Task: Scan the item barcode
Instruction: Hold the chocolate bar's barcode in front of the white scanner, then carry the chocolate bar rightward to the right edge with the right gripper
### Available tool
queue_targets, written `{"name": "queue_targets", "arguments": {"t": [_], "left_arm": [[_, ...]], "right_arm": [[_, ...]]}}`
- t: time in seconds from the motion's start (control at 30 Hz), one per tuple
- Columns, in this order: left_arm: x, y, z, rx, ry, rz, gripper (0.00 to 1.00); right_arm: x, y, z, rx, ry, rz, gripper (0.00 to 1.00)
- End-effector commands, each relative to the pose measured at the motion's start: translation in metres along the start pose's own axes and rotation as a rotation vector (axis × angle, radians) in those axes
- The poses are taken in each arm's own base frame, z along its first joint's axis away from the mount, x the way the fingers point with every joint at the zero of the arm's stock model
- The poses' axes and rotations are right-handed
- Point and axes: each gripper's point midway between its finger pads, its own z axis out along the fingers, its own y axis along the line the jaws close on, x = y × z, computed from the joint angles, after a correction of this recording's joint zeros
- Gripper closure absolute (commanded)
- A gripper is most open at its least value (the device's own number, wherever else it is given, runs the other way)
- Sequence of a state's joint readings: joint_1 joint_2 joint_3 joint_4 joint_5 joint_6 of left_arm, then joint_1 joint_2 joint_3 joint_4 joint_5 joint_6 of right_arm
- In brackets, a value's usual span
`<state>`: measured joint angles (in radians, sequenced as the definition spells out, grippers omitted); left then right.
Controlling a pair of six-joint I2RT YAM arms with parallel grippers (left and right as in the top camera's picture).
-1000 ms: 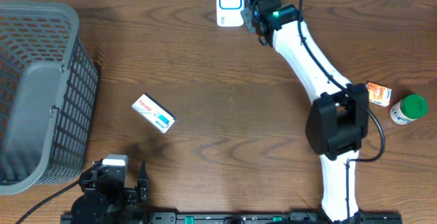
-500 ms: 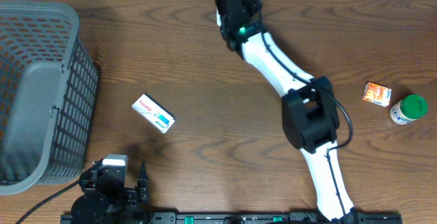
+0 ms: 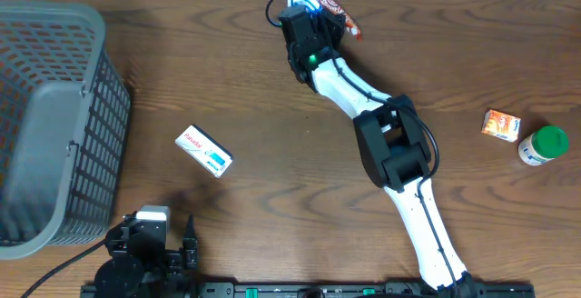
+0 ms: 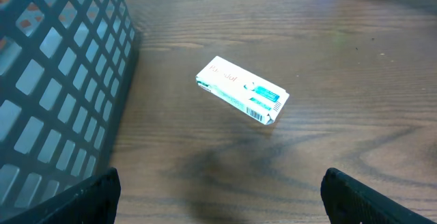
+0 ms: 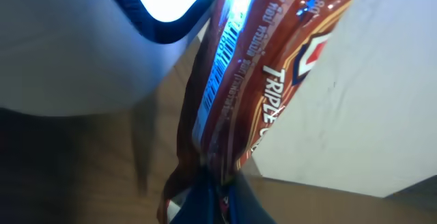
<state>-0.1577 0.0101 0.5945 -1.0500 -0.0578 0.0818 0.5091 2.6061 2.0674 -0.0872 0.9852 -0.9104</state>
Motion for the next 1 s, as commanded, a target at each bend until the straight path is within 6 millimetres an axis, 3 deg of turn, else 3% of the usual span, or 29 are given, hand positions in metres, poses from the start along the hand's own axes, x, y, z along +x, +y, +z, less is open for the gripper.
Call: {"name": "queue_targets", "arguments": {"t": [0.0,0.23,0.43,0.53,0.6,0.97], "left_arm": [[0.000,0.000,0.000,-0.001,-0.003,-0.004,0.07],[0.000,0.000,0.000,-0.001,-0.004,-0.004,0.07],[0.000,0.000,0.000,-0.001,-0.003,-0.004,0.07],[0.000,0.000,0.000,-0.001,-0.003,-0.004,0.07],[0.000,0.000,0.000,-0.001,-0.003,-0.004,0.07],[0.000,0.000,0.000,-0.001,-0.004,-0.004,0.07]], "right_arm": [[-0.005,-0.016,-0.011,0.033,0.004,-0.008,0.99],[-0.002,-0.037,-0.026,0.021,0.014,0.065,0.99],[0.022,-0.091,-0.059,-0.091,0.019,0.223,0.99],[0.055,-0.121,-0.070,-0.114,0.090,0.314,0.99],[0.086,-0.128,-0.070,-0.138,0.174,0.388,0.99],[0.245,-0.064,-0.032,-0.477,0.689,0.687,0.99]]}}
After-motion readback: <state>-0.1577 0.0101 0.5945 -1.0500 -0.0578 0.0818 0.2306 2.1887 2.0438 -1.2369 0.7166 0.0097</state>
